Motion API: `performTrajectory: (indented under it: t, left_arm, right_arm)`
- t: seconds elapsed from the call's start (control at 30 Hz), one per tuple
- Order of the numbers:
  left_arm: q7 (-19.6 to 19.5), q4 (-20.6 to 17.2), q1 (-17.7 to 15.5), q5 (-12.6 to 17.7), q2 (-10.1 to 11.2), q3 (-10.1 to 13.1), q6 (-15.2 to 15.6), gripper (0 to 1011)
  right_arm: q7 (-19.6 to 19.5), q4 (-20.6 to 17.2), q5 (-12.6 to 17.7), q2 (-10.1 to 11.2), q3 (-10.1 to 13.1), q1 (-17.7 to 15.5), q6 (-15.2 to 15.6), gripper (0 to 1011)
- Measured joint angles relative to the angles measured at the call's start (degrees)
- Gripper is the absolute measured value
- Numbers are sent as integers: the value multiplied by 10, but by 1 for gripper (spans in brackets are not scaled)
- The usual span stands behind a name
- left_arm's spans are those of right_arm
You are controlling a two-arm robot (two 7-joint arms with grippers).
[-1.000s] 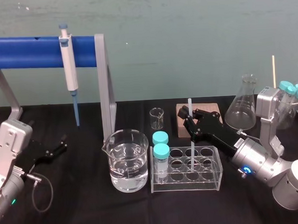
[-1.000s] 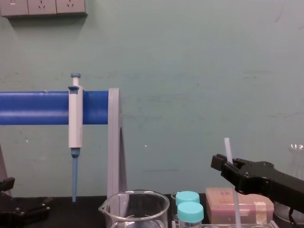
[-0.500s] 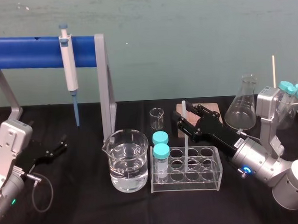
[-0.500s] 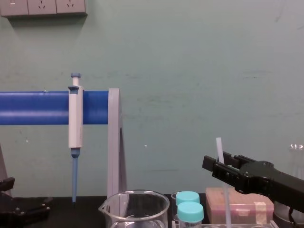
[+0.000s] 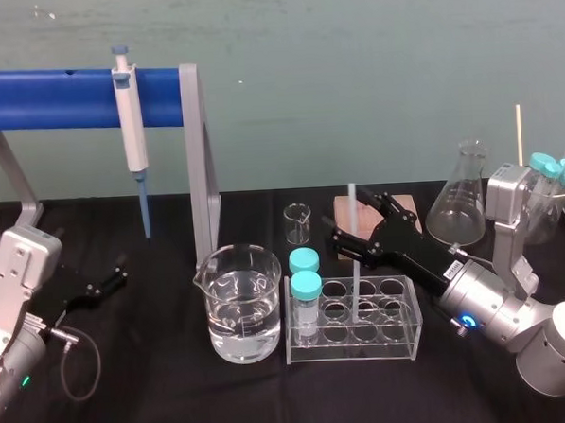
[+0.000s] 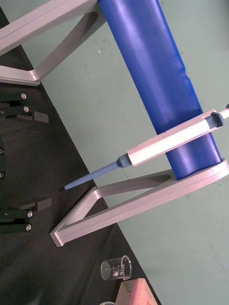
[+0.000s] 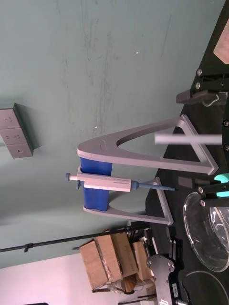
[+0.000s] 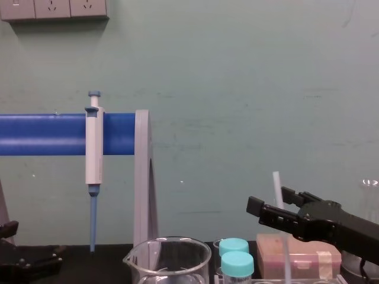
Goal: Pick up the stirring rod with one hand, then place it down.
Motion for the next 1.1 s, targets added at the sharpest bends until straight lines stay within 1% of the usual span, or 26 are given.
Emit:
performTrajectory:
  t: [0.1, 0.8, 0.93, 1.1]
  left_arm:
    - [0, 0, 0, 0, 0, 0, 0, 1000]
    - [0, 0, 0, 0, 0, 0, 0, 1000]
    - [0, 0, 0, 0, 0, 0, 0, 1000]
    - [0, 0, 0, 0, 0, 0, 0, 1000]
  right_arm:
    - [0, 0, 0, 0, 0, 0, 0, 1002]
    - [-1, -1, 0, 0, 1, -1, 2, 1003]
    - [-7, -7, -1, 2, 4, -6, 6, 1003]
    - [-17, -21, -1, 10, 13, -18, 10, 1003]
